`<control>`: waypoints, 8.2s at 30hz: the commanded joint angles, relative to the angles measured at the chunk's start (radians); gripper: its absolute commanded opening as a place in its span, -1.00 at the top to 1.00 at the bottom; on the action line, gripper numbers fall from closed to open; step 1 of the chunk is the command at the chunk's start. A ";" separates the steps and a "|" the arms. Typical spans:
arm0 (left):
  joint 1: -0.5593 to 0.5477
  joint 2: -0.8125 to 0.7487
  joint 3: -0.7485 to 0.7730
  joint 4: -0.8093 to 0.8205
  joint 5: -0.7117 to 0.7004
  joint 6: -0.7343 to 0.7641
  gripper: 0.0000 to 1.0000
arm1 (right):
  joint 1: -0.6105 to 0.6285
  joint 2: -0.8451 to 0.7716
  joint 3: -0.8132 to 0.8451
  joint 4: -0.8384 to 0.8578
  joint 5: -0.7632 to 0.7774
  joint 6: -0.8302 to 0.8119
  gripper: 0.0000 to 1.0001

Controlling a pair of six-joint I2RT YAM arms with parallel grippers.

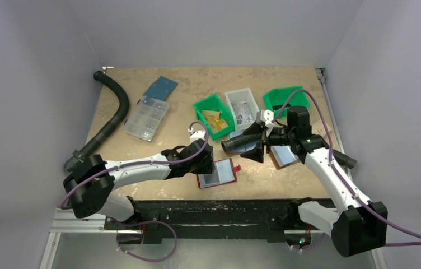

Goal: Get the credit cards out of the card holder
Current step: Remove the credit card from the card holder.

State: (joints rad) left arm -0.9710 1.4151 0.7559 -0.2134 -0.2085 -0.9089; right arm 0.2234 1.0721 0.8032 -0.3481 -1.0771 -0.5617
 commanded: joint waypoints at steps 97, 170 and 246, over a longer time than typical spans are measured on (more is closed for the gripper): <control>-0.008 -0.077 -0.154 0.169 0.019 -0.088 0.06 | 0.450 0.660 0.163 0.051 0.563 0.172 0.77; 0.101 -0.052 -0.397 0.863 0.351 -0.188 -0.24 | 0.434 0.634 0.197 0.026 0.456 0.214 0.72; 0.146 -0.022 -0.326 0.841 0.350 0.076 -0.27 | 0.221 0.510 0.245 -0.178 0.353 0.039 -0.53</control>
State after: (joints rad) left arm -0.8314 1.4971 0.4385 0.7746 0.2379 -0.9405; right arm 0.4671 1.6493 1.0332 -0.4839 -0.7158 -0.4366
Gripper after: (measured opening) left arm 0.632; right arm 0.766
